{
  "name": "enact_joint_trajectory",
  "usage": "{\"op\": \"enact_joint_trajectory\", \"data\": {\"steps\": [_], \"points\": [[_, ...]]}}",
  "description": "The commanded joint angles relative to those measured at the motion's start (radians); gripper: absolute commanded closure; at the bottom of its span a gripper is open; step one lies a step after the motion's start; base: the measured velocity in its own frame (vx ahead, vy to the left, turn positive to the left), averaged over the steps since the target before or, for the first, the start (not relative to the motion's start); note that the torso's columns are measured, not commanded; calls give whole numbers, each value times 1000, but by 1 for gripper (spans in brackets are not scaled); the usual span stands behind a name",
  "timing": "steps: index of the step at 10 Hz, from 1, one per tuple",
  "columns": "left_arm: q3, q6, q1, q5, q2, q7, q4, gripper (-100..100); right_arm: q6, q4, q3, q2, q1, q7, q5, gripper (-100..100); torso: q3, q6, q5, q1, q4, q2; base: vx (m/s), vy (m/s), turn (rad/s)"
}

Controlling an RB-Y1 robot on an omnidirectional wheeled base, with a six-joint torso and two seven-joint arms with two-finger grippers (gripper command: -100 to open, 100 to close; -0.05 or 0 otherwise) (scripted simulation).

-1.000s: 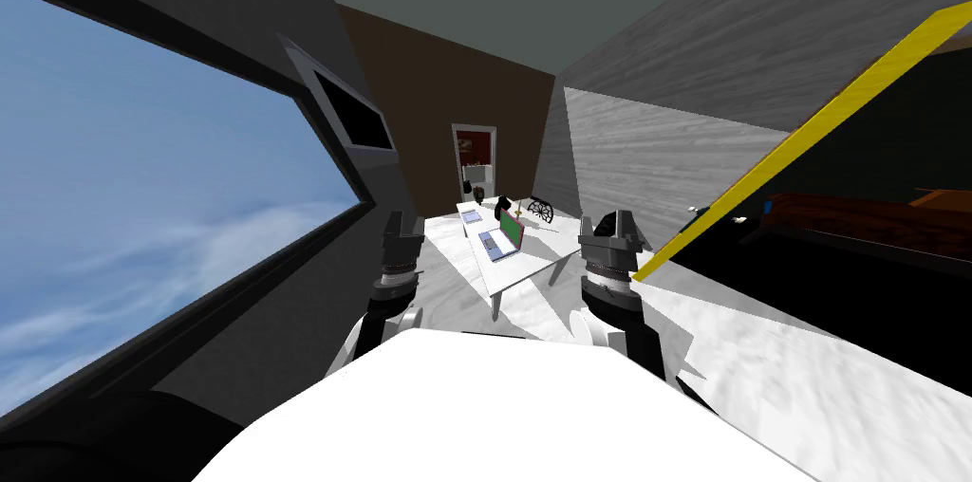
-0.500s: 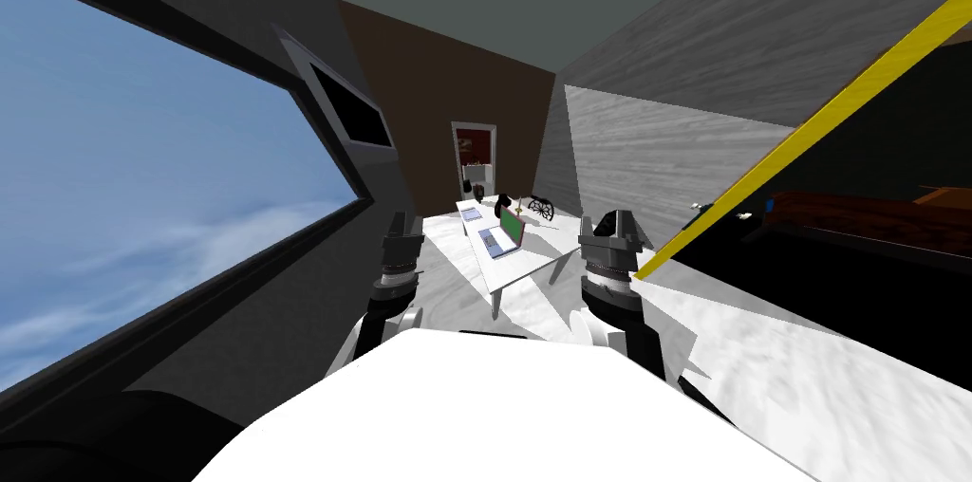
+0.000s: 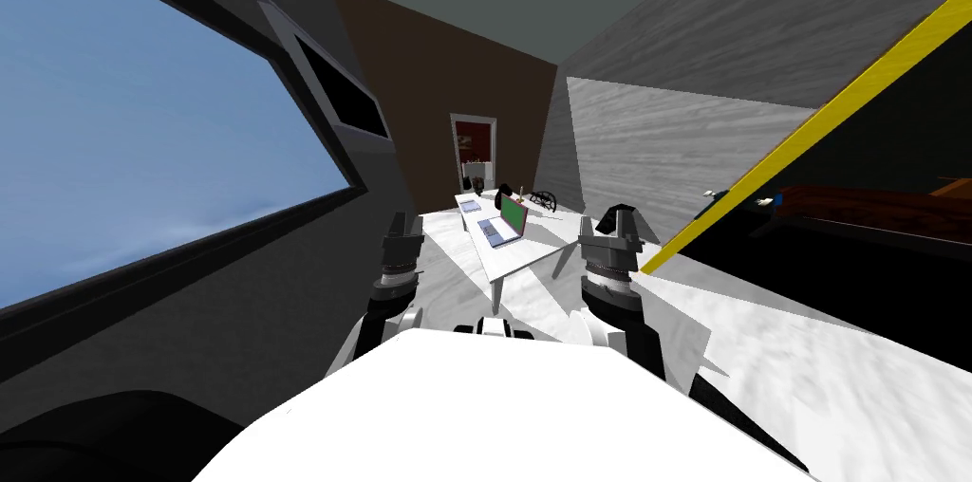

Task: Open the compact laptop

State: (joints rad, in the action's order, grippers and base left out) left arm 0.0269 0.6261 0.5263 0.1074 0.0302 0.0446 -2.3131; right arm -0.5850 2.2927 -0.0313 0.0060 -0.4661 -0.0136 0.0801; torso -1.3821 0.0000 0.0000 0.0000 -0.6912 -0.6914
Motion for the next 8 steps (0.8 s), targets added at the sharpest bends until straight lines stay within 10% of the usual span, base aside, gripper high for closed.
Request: {"op": "enact_joint_trajectory", "data": {"steps": [1, 8], "points": [[0, 0, 0, 0, 0, 0, 0, 0, 6, -21, 3, -70, 9, -17, -21, -100, -69, 0, 0, 0, -33, -34, -1, 13, 57], [0, 0, 0, 0, 0, 0, 0, 0, 44, -166, 12, -269, 82, -137, -173, -100, -94, 0, 0, 1, -47, -47, -1, 36, 106]]}}
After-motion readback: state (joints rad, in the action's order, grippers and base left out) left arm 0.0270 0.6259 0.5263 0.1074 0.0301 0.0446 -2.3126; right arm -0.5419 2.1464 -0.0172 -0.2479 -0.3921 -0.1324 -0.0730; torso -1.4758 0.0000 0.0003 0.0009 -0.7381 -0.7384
